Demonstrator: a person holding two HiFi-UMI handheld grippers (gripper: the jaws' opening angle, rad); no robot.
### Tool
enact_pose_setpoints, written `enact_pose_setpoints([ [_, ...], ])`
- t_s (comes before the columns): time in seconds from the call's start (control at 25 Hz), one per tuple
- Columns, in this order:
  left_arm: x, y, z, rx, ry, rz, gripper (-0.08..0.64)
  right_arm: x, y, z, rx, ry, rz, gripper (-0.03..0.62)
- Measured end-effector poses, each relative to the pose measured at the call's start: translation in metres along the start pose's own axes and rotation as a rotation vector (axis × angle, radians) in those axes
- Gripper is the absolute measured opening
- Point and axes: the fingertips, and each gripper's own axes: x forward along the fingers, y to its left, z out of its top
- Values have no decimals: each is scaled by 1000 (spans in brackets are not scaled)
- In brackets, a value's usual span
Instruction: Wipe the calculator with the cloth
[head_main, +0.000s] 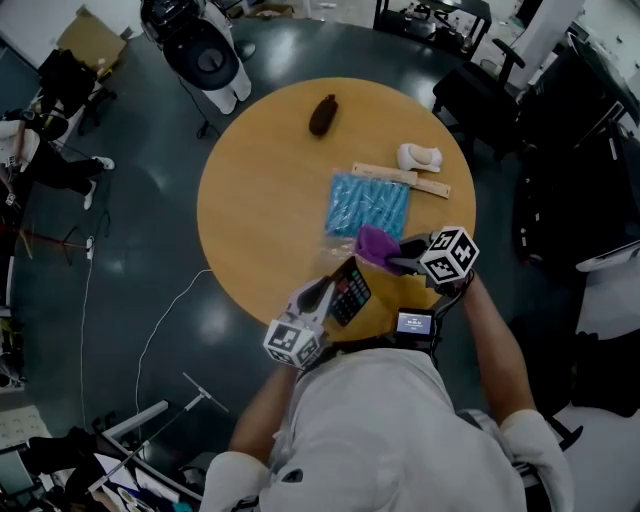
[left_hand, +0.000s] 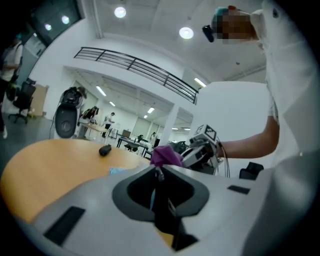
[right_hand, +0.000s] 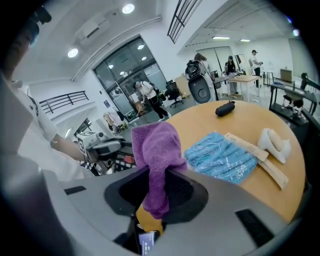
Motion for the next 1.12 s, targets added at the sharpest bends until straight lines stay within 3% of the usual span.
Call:
enact_pose_setpoints([
  [0.44,11,75,-123,-241,152,198,46,34,8,-27,92,-19,-25,87],
  [0.88,-5,108,-161,-411,159,273,46,70,10,-52,168,9,-49,87],
  [1.12,-8,115,-169,-392,205,289,58,81,10,-53,188,14,-58,87],
])
